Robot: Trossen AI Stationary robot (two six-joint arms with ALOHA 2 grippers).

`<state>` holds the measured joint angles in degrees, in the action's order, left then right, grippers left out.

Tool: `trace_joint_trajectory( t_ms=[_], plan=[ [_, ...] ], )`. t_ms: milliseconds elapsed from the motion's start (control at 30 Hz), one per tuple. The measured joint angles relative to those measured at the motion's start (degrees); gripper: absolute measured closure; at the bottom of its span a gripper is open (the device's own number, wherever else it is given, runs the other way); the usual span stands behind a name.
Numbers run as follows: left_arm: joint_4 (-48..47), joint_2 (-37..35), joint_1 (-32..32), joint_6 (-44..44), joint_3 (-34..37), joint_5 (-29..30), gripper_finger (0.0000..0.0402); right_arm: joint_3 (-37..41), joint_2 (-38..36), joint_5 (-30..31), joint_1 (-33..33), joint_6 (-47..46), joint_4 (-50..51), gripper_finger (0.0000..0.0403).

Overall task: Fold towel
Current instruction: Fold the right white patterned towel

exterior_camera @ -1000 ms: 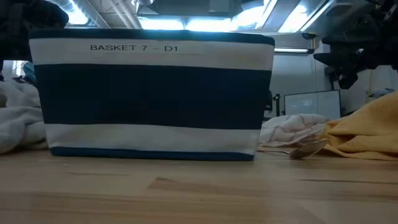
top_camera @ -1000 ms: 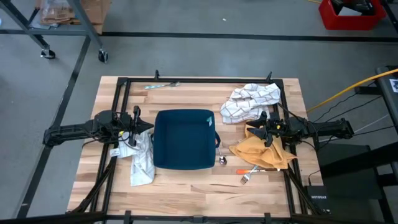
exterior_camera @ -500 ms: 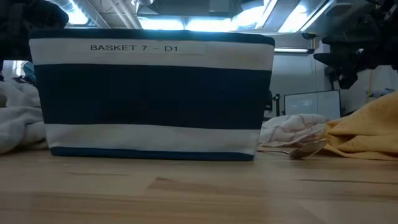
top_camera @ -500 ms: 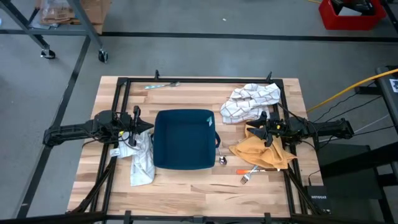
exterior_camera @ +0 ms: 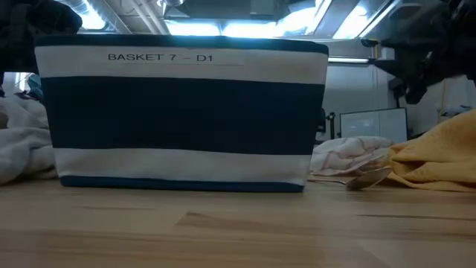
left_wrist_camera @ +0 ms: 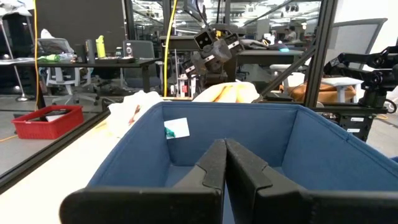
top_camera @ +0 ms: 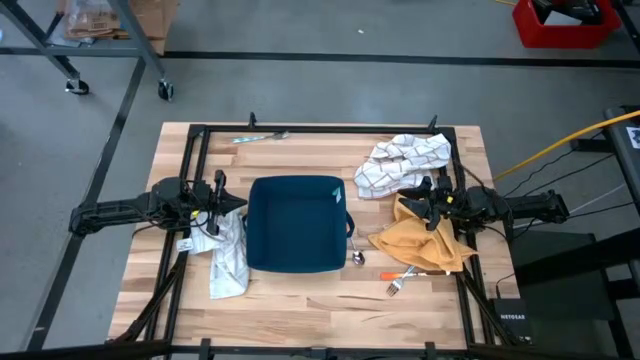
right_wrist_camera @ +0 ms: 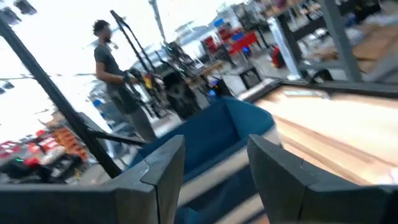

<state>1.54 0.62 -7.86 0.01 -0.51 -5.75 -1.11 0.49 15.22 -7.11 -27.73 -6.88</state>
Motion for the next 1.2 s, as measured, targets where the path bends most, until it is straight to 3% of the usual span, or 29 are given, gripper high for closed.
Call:
trace_joint_trajectory(
  t_ms=[100, 333, 533, 633, 867, 1067, 1200],
  plan=[
    [0.1, 0.0, -0.1, 1.3, 0.0, 0.7, 0.0400, -1.8, 0.1, 1.1, 0.0, 5.3, 2.5, 0.0221],
    [0.9, 0.0, -0.1, -3.5, 0.0, 2.4, 0.0400, -12.7, 4.7, 14.1, 0.0, 18.0, 12.3, 0.0221],
    [3.6, 0.0, -0.1, -4.3, 0.0, 3.6, 0.0400, -27.0, 14.7, 25.8, 0.0, 19.5, 30.6, 0.0221],
    [5.8, 0.0, -0.1, -3.9, 0.0, 3.7, 0.0400, -33.7, 21.3, 28.5, 0.0, 19.2, 38.5, 0.0221],
    [10.4, 0.0, -0.1, -13.5, 0.0, 4.5, 0.0400, -41.7, 38.1, 26.1, 0.0, 16.0, 49.4, 0.0221],
    [10.6, 0.0, -0.1, -23.2, 0.0, 5.0, 0.0400, -42.4, 53.0, 18.2, 0.0, 15.5, 48.0, 0.0221],
    [10.6, 0.0, -0.1, -28.7, 0.0, 5.0, 0.0400, -42.4, 60.7, 17.1, 0.0, 15.8, 46.2, 0.0221]
  ],
)
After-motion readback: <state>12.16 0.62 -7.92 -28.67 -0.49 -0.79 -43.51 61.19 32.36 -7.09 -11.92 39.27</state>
